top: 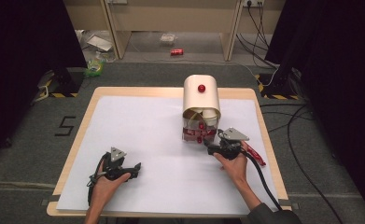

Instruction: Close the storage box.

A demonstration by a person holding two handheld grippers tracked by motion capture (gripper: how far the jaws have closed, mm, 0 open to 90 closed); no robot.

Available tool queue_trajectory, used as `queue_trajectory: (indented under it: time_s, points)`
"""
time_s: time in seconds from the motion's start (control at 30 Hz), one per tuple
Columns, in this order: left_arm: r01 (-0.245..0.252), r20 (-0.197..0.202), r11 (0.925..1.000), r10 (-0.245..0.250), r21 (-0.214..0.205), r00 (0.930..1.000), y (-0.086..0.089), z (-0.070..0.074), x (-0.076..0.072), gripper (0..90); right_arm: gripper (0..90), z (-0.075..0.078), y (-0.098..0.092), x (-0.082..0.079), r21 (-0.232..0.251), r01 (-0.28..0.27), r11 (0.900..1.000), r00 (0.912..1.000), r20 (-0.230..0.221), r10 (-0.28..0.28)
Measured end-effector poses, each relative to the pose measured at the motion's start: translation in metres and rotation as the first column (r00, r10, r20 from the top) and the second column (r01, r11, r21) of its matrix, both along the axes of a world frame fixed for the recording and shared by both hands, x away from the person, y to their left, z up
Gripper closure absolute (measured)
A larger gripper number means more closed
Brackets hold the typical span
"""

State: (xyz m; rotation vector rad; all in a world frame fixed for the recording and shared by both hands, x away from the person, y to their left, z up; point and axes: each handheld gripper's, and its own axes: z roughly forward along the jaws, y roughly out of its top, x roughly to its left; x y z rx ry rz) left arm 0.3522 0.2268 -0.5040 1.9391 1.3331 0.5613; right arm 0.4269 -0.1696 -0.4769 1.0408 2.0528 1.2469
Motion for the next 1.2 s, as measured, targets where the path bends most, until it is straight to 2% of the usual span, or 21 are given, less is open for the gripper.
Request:
queue_trajectory:
  time_s: [0.27,0.73,0.9,1.2]
  points:
    - [0.0,0.0,1.0,0.0,-0.001,1.0,0.0,0.0,0.0,13.6,26.0,0.0,0.001,0.006,-0.002,0.007,1.0,0.9999,0.009,-0.007]
    - [-0.002,0.001,1.0,0.002,-0.004,1.0,0.0,0.0,0.0,13.7,26.2,0.001,0.002,0.007,-0.008,0.0,1.0,1.0,0.003,0.0]
    - [-0.001,0.001,1.0,0.001,-0.01,1.0,0.001,0.0,0.0,13.8,29.4,0.005,0.0,0.004,-0.011,-0.002,0.9999,0.9999,0.014,0.002]
    - [-0.001,0.0,0.9999,0.001,-0.012,1.0,0.001,0.0,0.0,13.9,29.3,0.01,-0.01,-0.004,0.002,-0.023,0.9997,0.9997,-0.009,0.023]
